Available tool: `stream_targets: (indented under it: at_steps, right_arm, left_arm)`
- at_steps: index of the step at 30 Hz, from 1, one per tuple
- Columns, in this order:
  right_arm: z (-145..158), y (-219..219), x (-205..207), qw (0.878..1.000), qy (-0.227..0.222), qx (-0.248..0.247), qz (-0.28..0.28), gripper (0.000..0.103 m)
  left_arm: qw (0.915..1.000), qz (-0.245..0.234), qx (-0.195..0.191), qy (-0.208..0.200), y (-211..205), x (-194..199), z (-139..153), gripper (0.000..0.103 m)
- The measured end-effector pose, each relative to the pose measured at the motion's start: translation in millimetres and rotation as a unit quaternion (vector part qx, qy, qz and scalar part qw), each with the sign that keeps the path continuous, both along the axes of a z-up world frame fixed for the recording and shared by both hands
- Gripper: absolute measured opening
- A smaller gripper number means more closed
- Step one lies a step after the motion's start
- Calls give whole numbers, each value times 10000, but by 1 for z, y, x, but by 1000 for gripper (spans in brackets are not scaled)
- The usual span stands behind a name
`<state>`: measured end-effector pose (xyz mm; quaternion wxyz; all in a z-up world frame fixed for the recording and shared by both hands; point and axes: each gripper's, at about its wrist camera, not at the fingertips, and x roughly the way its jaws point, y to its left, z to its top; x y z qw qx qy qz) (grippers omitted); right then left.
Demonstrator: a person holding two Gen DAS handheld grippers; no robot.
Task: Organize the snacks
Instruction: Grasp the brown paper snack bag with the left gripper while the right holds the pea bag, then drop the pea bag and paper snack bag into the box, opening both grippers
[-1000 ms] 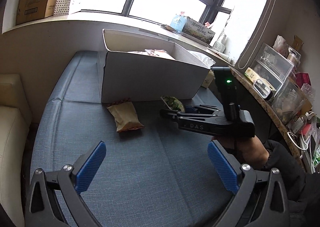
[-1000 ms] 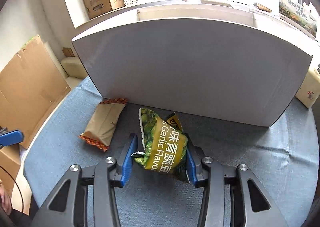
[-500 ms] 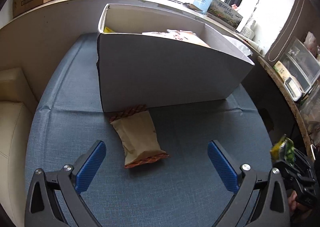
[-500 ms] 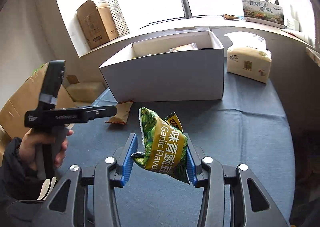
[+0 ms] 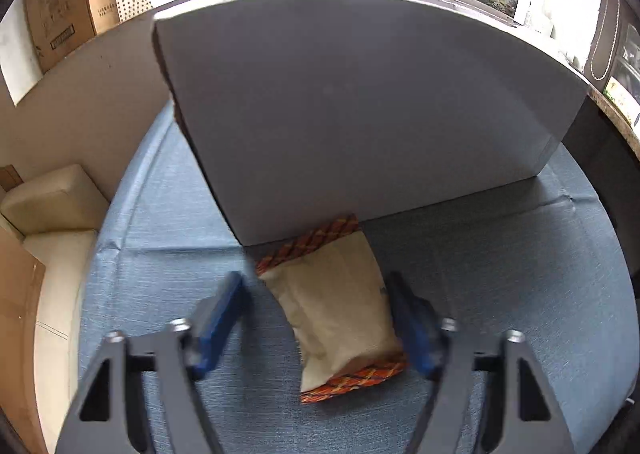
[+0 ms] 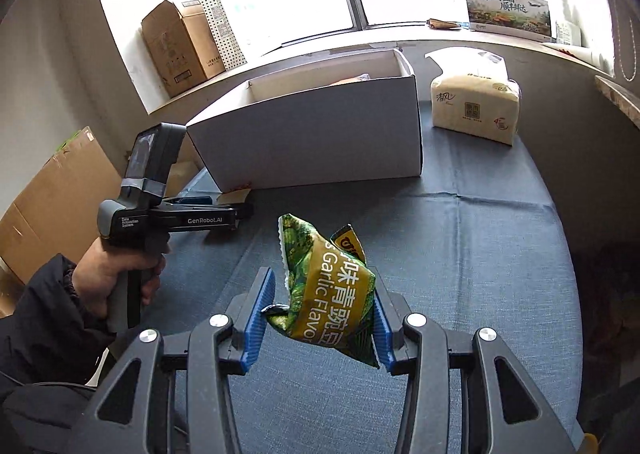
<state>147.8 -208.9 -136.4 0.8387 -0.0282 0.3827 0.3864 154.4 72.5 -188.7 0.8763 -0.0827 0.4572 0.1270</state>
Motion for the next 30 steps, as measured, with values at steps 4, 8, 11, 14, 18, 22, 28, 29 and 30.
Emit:
stream_targets:
  at_steps: [4, 8, 11, 14, 18, 22, 28, 29, 30]
  right_arm:
    - [-3, 3, 0, 10000, 19, -25, 55, 49]
    - [-7, 6, -2, 9999, 22, -66, 110, 49]
    - [-9, 9, -3, 9999, 35, -86, 116, 49]
    - [-11, 12, -3, 9998, 54, -77, 157, 49]
    - [-7, 14, 1, 9999, 2, 12, 161, 49]
    - [8, 14, 10, 9996, -54, 266, 93, 49]
    - [44, 26, 38, 9983, -293, 506, 32, 49]
    - [52, 30, 45, 9978, -373, 537, 39, 49]
    - [58, 34, 51, 9975, -447, 548, 22, 49]
  left_arm:
    - [9988, -48, -466, -168, 11, -17, 9, 49]
    - [9958, -208, -730, -511, 10, -49, 29, 48]
    - [9918, -503, -817, -844, -5, -82, 57, 48]
    - [9865, -789, -768, -1214, -17, -111, 82, 48]
    - [9809, -1053, -584, -1527, -27, -129, 112, 48]
    - [9751, -1160, -564, -1805, -28, -118, 135, 48]
    - [9647, -1235, -294, -2309, -23, -68, 168, 48]
    - [9650, -1231, -225, -2306, -21, -60, 173, 48]
    - [9665, -1206, -152, -2260, -20, -50, 177, 48]
